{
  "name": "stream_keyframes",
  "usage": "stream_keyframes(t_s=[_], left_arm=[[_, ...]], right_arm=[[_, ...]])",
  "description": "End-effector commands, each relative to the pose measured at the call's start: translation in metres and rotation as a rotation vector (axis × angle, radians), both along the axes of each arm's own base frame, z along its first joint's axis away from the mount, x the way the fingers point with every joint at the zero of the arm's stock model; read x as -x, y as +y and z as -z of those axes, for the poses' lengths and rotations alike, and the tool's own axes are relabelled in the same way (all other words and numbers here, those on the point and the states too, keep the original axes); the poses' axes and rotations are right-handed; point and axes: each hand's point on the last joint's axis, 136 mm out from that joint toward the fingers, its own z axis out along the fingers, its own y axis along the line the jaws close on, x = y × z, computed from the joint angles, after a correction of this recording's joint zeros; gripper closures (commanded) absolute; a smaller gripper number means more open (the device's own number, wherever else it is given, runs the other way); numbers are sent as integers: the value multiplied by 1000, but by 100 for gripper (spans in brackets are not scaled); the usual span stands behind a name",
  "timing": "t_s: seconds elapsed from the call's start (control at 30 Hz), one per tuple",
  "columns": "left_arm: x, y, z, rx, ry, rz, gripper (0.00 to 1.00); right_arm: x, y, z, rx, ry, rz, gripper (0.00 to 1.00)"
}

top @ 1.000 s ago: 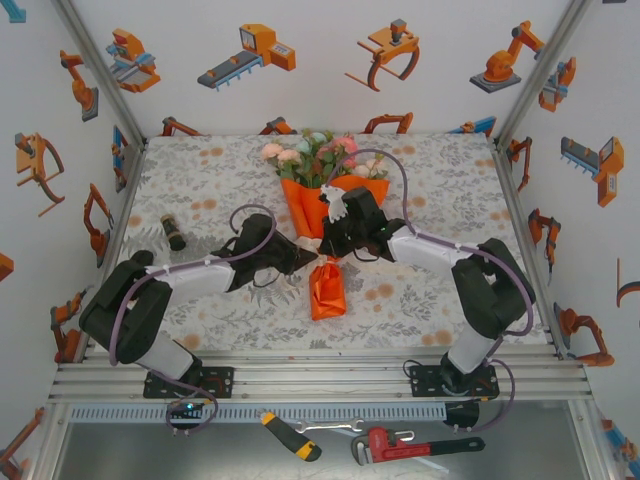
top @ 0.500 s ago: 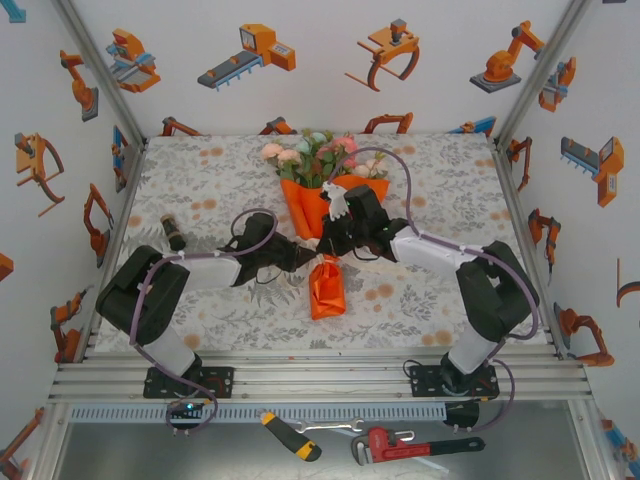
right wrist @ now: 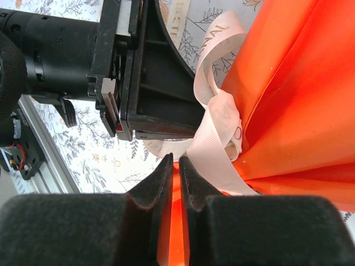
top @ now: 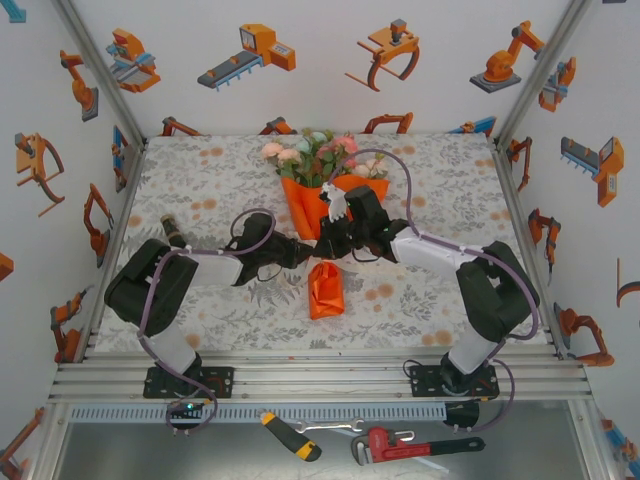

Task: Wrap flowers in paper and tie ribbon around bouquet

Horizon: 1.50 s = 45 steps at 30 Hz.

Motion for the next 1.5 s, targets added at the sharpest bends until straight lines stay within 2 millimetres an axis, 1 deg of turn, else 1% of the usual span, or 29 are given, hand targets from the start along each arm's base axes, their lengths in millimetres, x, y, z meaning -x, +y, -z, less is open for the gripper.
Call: stream_keyframes(t_s=[0.0,0.07,0.17,0.4,0.53,0.6,0.7,0.8,0.9,0.93,1.07,1.17,1.3,1.37,1.47], left_arm=[[-4,-8,-11,47,-17,-6,100],[-4,-8,-12,50,-18,-3,100],[-4,-11,-13,54,-20,8,100],[-6,-18,-14,60,-16,27,100],[-6,-19,-14,64,-13,29,100],[-6,-19,-14,64,-13,29,100],[-5,-20,-14,63,-12,30,100],[-5,-19,-14,62,-12,28,100],[-5,-19,-14,63,-11,27,100],[-5,-19,-14,65,-10,27,100],[-4,-18,-14,71,-13,23,100],[-3,-18,-14,74,-10,27,100],[-4,-19,-14,76,-12,28,100],[-4,-19,-14,78,-10,25,100],[-4,-19,-15,80,-14,25,100]], right_arm=[[-4,-3,-21,-15,-56,13,82],[-8,-12,-25,10,-81,47,81],[-9,-21,-25,41,-95,81,81],[-4,-34,-19,50,-89,144,81],[-8,-48,-6,85,-86,226,88],[-7,-47,-3,77,-86,221,90],[-7,-37,-1,33,-74,192,90],[-12,-29,-1,2,-80,187,90],[-19,-28,5,16,-76,192,88],[-21,-28,7,23,-78,197,88],[-32,-41,19,71,-76,243,85],[-32,-41,15,65,-103,222,80],[-27,-30,6,7,-130,153,75],[-25,-23,5,-13,-131,112,72],[-27,-20,7,-17,-135,100,69]])
